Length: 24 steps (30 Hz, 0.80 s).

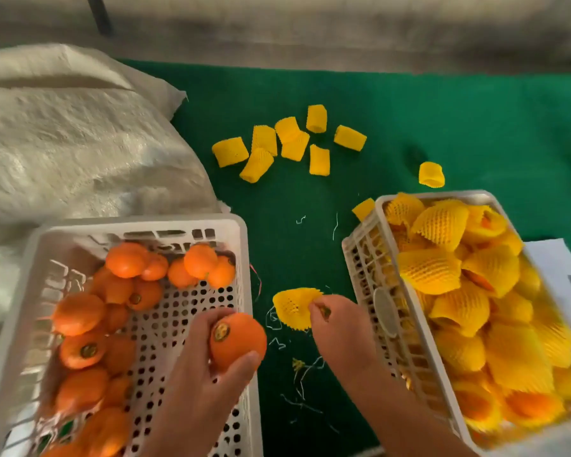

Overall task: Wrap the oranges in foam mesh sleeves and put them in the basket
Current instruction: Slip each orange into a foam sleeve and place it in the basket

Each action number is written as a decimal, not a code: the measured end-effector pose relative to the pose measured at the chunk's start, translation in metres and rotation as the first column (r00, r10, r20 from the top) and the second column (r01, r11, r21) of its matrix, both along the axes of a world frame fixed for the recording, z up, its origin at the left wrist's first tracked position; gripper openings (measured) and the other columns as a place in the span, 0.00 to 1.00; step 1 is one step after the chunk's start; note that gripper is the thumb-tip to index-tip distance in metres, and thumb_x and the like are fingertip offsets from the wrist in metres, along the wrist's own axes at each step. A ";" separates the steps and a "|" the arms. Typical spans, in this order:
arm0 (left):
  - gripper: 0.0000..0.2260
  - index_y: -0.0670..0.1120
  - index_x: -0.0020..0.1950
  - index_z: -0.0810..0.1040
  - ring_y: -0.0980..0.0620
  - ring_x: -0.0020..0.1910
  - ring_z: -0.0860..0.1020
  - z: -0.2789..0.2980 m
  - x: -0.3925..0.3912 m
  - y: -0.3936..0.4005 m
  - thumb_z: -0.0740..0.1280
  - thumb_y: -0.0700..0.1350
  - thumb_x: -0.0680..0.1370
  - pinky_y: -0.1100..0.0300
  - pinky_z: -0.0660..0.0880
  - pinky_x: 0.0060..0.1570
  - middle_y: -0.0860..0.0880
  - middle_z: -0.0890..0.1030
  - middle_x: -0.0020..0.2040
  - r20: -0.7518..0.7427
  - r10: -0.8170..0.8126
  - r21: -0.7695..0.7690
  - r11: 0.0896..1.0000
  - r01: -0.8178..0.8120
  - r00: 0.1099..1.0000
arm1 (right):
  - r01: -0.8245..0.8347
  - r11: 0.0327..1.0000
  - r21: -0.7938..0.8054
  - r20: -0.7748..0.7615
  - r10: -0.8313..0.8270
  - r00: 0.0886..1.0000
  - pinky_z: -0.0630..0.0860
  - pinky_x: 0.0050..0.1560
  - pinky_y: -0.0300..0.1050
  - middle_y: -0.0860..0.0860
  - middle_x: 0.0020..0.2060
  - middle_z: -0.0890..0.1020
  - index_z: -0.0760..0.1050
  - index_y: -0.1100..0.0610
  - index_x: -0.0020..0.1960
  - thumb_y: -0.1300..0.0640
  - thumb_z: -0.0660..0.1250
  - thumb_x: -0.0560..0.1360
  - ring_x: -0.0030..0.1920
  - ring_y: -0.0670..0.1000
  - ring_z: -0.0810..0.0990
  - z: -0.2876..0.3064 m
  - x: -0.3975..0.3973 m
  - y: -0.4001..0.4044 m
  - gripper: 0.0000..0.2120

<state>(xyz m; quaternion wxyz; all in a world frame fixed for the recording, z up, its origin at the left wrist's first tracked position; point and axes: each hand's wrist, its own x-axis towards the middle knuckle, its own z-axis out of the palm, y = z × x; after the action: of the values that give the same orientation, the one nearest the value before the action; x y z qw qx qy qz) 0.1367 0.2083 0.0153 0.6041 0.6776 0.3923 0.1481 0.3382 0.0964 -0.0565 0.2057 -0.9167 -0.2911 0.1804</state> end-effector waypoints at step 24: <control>0.31 0.73 0.67 0.72 0.61 0.60 0.75 0.003 0.028 -0.231 0.72 0.65 0.64 0.62 0.81 0.52 0.76 0.61 0.65 -0.254 -0.444 -0.327 0.875 0.356 0.859 | -0.642 0.767 0.015 -0.137 0.637 0.758 0.69 0.49 0.30 0.47 0.71 0.62 0.73 0.51 0.64 0.51 0.81 0.70 0.51 0.44 0.77 0.013 -0.011 -0.210 0.27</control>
<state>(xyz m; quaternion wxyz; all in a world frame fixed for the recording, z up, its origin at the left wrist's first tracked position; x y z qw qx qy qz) 0.1651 -0.0223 0.0180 0.6358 0.6712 0.3509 -0.1488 0.3270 -0.1131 -0.0431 0.1360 -0.7514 -0.5688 0.3055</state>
